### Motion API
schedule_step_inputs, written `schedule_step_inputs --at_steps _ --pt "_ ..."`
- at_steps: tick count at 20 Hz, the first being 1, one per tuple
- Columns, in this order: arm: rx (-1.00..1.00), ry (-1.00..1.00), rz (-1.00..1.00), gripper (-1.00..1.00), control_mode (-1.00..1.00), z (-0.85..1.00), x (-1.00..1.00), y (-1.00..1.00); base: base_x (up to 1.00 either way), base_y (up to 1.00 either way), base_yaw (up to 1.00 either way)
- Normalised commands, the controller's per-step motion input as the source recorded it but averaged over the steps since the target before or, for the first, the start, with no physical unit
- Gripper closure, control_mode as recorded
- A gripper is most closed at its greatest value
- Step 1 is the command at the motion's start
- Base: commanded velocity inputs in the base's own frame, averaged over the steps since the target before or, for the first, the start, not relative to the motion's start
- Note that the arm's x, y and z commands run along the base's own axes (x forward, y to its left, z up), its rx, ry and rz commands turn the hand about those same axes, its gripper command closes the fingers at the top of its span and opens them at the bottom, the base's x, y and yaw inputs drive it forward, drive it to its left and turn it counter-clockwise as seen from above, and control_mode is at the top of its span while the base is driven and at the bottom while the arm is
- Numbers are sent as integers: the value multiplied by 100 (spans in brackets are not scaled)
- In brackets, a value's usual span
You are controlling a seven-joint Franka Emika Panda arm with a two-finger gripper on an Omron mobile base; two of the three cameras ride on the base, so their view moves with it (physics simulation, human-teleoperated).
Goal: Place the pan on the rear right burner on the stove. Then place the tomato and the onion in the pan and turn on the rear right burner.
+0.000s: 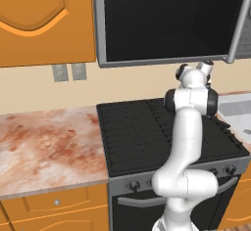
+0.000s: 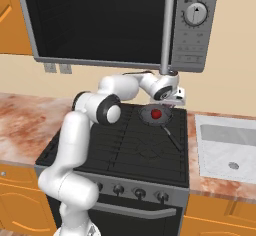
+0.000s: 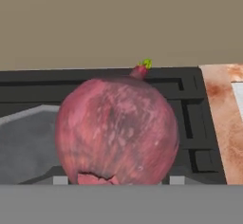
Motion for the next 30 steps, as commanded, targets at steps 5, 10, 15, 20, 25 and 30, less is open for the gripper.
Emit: schedule_step_inputs --at_steps 5,10,15,20,25,30 --pt "0 0 0 100 -100 -3 16 -9 0 0 0" --pt "0 0 0 100 -100 -5 0 0 0 0 0" --pt "0 0 0 100 -100 -4 -15 0 0 0 0" --pt "1 0 0 100 -100 0 -38 0 0 0 0" --pt "1 0 0 100 -100 0 -41 14 0 0 0" --pt "0 0 0 100 -100 0 -5 28 0 0 0"
